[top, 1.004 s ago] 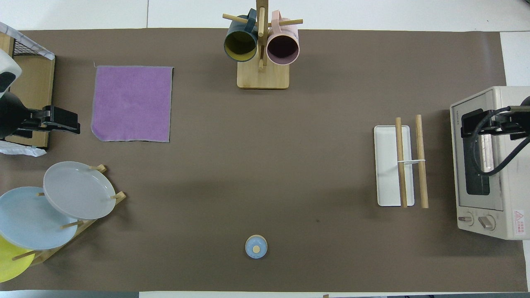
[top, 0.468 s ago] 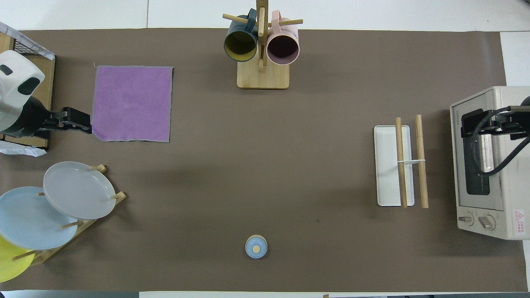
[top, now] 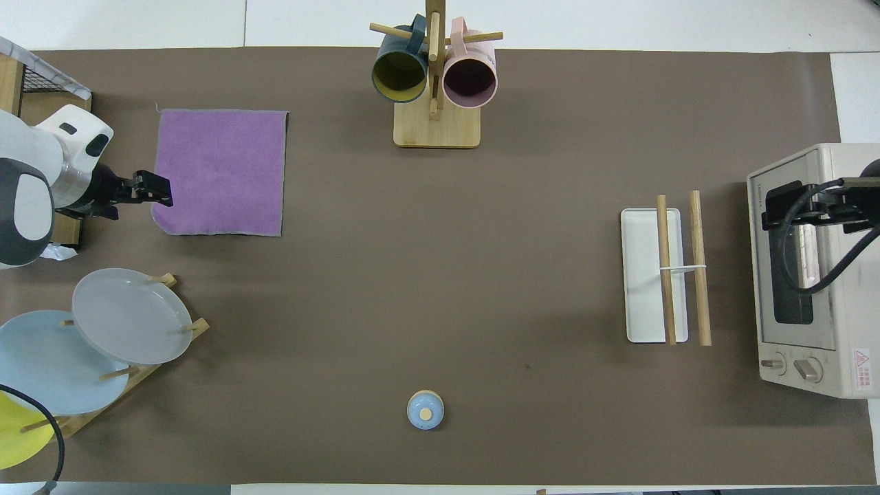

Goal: Fold towel and hang on rack

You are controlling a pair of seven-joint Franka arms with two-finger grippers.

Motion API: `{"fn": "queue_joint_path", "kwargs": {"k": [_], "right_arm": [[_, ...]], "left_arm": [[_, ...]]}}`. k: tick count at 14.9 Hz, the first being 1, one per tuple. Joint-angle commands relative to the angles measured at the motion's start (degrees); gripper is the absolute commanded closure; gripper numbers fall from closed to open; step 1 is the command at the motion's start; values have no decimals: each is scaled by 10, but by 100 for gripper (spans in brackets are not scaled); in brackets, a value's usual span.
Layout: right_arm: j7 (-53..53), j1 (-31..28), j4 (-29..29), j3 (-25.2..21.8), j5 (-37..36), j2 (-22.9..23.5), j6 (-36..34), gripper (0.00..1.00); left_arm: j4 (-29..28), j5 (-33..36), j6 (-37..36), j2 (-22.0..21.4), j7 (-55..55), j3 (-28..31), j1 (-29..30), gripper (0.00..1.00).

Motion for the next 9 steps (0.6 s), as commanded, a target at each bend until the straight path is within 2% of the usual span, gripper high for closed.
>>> {"fn": "queue_joint_path", "kwargs": {"k": [1,2,7,9], "right_arm": [[-19,11,-37,4,45,-16,24,0],[-12,22,-42,5,48,-15,37,0],[43,87,-34,5,50,32,72,0],[63,107,5,5,50,58,67,0]], "left_arm": [[-44,-9,47,-5,19,-2,17,0],[-47,-9,53,2,17,-2,17,0],[-62,-9,67,16,16,-3,25,21],[-60,-9,74,20,17,-3,28,24]]}}
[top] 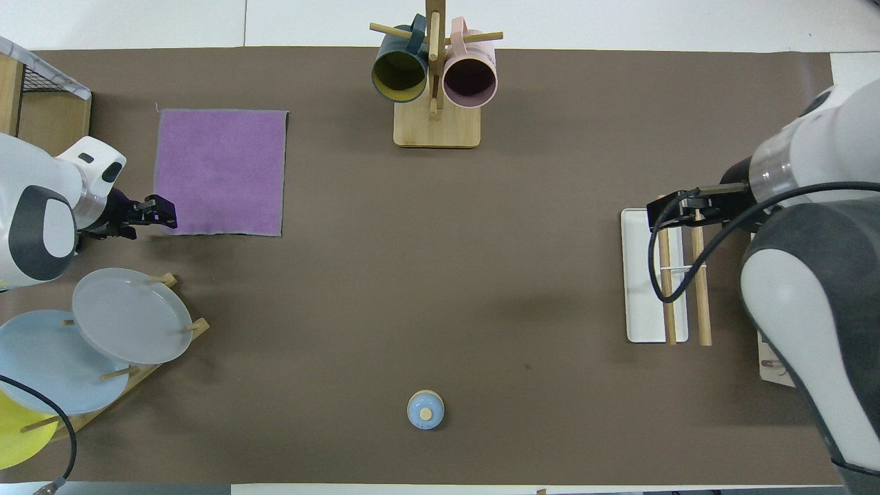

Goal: Fold towel and hang on rack

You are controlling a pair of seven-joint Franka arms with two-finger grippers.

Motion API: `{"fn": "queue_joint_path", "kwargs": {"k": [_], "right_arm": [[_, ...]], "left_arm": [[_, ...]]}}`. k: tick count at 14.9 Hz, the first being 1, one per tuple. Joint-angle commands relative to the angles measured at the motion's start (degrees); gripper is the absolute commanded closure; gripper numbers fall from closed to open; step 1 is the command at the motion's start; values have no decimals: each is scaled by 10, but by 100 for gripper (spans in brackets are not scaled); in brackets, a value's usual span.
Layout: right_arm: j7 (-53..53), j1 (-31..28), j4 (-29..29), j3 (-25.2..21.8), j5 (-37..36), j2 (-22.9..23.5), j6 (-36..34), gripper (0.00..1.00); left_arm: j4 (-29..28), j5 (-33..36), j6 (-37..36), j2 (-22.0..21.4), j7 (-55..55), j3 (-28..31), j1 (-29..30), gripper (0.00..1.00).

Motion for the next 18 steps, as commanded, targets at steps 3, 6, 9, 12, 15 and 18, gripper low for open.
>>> {"fn": "queue_joint_path", "kwargs": {"k": [3,6,9,12,15,18], "right_arm": [[42,42,111,0,8,73,-29,0],[107,77,148,8,7,99,-34,0],[166,106,209,27,5,143,-44,0],[200,139,263,38,1,189,-41,0],[253,160,312,42,3,222,-33,0],[290,171,307,44,8,220,1,0]], "left_arm": [[-6,-10,45,20,7,-3,14,26],[-4,-27,47,20,7,-3,14,40],[-5,-27,37,20,9,-3,15,66],[-3,-27,32,20,13,-2,15,97],[-3,-27,32,19,39,-2,15,100],[-4,-26,32,16,49,-2,15,100]]}}
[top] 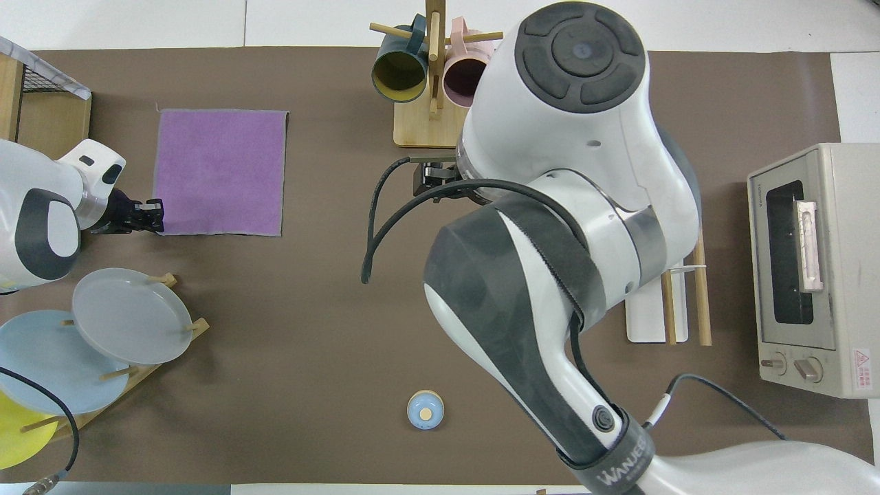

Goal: Fold towel and hang on rack

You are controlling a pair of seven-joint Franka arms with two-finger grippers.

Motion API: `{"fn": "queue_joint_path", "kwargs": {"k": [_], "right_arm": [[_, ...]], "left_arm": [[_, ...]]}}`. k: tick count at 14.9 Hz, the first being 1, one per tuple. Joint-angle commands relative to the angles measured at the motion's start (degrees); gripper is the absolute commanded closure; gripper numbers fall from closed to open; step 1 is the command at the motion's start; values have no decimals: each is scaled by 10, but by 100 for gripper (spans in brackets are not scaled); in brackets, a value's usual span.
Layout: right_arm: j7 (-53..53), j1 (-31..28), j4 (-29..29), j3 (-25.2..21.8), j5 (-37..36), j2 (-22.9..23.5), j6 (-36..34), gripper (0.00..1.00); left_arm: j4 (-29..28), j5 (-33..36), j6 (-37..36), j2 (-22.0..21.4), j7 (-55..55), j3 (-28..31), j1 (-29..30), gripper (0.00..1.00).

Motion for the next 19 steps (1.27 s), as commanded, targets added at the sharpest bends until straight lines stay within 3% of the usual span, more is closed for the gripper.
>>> {"fn": "queue_joint_path", "kwargs": {"k": [1,5,9,13,19], "right_arm": [[47,-1,16,10,7,9,24,0],[106,15,-37,15,26,-1,111,0],[147,44,-41,17,28,8,169,0],[148,45,-52,17,28,11,177,0],[148,44,-51,16,28,11,178,0]], "left_arm": [[-2,-7,-3,-6,26,-2,4,100],[-2,-1,-1,-21,88,-1,-3,100],[-1,0,0,-49,171,-3,-16,100],[-7,22,-10,-81,177,-3,-67,100],[-38,35,-15,-114,144,-2,-193,100]]}}
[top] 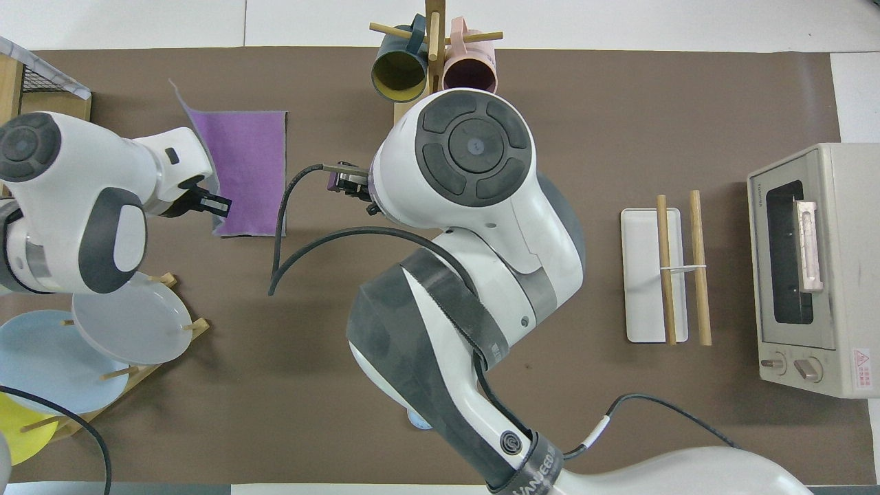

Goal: Fold towel and hang on rack

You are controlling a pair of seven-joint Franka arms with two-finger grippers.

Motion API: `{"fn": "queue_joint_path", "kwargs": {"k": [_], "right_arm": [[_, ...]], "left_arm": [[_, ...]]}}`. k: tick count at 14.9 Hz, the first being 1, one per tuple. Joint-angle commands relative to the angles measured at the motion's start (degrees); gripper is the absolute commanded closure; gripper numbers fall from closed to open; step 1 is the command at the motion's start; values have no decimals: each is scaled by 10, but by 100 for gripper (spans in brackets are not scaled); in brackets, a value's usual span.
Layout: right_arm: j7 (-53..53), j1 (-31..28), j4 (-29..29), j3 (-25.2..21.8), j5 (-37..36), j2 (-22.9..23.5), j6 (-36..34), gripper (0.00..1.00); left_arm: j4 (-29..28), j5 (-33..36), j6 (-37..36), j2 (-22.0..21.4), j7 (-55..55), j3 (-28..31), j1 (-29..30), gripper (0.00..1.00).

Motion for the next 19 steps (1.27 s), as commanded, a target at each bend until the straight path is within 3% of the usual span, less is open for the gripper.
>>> {"fn": "queue_joint_path", "kwargs": {"k": [1,3,4,5,9,12,14,19], "right_arm": [[5,-5,-10,3,9,-4,14,0],[3,-10,-9,3,9,-4,15,0],[1,-8,-10,3,9,-4,15,0],[0,-7,-21,3,9,-6,28,0],[0,10,-110,5,9,-32,124,0],[-2,10,-123,5,9,-37,145,0],[-2,10,-123,5,9,-37,143,0],[-9,7,-121,6,8,-32,174,0]], "left_arm": [[-50,32,19,-28,-28,9,-47,100],[-113,41,84,-35,-29,9,-62,100],[-131,41,106,-34,-43,8,-63,91],[-143,41,118,-33,-73,7,-64,1],[-137,41,83,-41,-82,8,-61,0],[-89,33,40,-29,-73,7,-28,0],[-81,-21,51,-20,-69,7,0,0],[-16,-131,77,67,-53,6,28,0]]}}
